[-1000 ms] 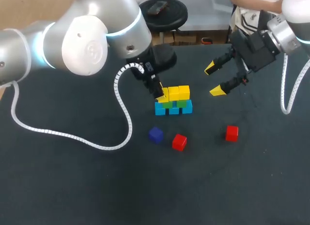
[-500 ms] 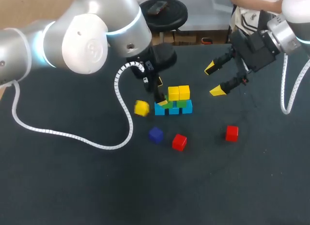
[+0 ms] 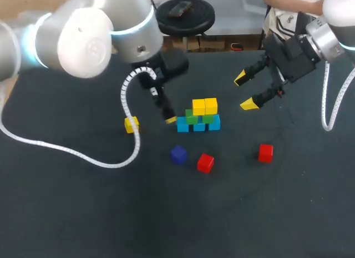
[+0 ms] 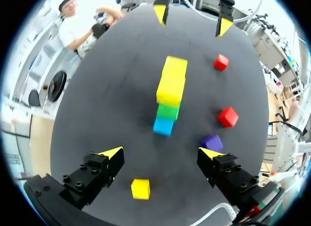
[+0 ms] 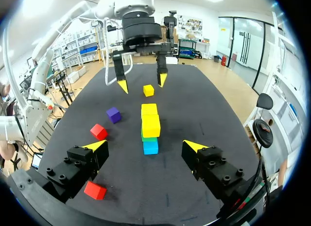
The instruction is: Place the blue cubes, place green cubes on the blue cubes, place the yellow cubes on the green cubes, then place the red cubes on the yellow cubes, and place purple cube on the red cubes.
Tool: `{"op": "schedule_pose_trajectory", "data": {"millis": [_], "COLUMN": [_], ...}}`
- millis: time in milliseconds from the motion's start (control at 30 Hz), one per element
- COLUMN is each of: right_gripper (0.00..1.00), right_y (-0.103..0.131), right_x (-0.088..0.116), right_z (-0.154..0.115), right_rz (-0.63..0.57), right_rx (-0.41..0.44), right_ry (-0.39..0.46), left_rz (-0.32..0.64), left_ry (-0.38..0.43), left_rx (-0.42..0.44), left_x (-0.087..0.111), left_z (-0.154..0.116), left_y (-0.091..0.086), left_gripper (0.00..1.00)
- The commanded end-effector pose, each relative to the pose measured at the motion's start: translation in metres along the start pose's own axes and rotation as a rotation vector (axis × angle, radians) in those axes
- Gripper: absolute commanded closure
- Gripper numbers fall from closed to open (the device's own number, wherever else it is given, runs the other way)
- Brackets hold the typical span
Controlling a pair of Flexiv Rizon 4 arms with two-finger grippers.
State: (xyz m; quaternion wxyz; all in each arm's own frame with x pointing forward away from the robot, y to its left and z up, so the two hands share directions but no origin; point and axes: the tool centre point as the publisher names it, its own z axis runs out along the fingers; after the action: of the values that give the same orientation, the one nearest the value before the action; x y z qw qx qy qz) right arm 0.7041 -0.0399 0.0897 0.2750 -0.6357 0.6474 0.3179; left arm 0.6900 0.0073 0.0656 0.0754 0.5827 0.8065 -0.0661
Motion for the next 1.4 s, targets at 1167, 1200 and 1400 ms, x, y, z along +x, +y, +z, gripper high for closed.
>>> {"op": "schedule_pose_trajectory", "data": {"millis": [1167, 1200, 1400], "right_gripper": [0.00, 0.00, 0.00], "right_y": [0.001, 0.001, 0.001], "right_x": [0.000, 0.000, 0.000], "right_z": [0.000, 0.000, 0.000], "right_rz": [-0.001, -0.001, -0.001], "right_rx": [0.002, 0.002, 0.002], "right_ry": [-0.001, -0.001, -0.001], "left_rz": [-0.098, -0.098, -0.098], "left_ry": [-0.019, -0.019, -0.019], "left_rx": [-0.017, -0.017, -0.017], "left_x": [0.074, 0.074, 0.074], "left_z": [-0.019, -0.019, -0.019], "left_y": [-0.012, -0.012, -0.012], "left_gripper": [0.00, 0.00, 0.00]}}
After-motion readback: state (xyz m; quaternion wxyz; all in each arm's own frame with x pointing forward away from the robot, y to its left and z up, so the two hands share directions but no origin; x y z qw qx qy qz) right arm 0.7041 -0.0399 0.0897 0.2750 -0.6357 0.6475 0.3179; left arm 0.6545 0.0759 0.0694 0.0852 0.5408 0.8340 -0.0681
